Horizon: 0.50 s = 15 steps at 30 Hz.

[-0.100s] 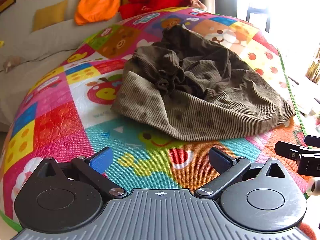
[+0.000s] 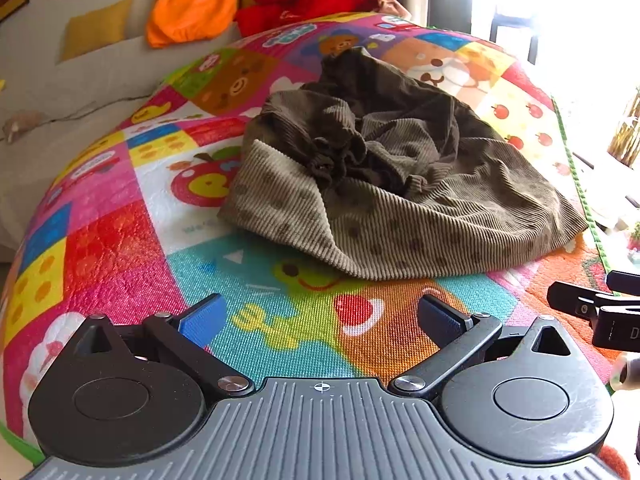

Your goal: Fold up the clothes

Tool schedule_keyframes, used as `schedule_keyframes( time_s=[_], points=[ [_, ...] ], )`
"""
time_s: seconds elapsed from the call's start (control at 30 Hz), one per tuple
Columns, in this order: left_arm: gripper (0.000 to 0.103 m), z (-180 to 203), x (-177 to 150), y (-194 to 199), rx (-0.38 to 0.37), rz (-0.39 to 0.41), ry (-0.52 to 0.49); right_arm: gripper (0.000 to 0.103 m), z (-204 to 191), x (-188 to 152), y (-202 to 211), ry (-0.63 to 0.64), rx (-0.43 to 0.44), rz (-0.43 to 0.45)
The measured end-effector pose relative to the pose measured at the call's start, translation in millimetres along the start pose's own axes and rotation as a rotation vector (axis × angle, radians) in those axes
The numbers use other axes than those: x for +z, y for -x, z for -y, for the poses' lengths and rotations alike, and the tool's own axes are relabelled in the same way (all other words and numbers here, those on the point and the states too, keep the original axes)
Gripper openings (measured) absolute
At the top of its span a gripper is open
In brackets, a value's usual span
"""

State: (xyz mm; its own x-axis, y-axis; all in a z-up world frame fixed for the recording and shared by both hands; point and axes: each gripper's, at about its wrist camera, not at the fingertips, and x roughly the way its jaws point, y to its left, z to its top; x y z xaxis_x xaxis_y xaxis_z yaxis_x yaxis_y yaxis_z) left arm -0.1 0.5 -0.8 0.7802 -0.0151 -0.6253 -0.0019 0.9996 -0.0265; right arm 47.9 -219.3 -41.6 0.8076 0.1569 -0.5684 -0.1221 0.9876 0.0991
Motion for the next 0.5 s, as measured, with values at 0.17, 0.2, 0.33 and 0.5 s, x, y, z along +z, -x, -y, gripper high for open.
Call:
schedule_keyframes(
  time_s=[0.17, 0.2, 0.33, 0.5],
  points=[
    [0.103, -0.8, -1.1, -0.7, -0.007, -0.004, 0.006, 0.103, 0.4, 0.1, 1.3, 0.015, 0.002, 0.007],
    [0.103, -1.0, -1.3, -0.8, -0.009, -0.005, 0.007, 0.103, 0.5, 0.1, 1.5, 0.018, 0.002, 0.009],
    [0.103, -4.3, -1.5, 0.8, -0.018, -0.003, 0.011, 0.103, -3.3, -2.3, 1.9, 0.039, 0.004, 0.015],
    [0.103, -2.0, -2.7, 0.4, -0.017, -0.007, 0.010, 0.103, -3.9, -4.1, -2.2, 0.036, 0.006, 0.003]
  ],
)
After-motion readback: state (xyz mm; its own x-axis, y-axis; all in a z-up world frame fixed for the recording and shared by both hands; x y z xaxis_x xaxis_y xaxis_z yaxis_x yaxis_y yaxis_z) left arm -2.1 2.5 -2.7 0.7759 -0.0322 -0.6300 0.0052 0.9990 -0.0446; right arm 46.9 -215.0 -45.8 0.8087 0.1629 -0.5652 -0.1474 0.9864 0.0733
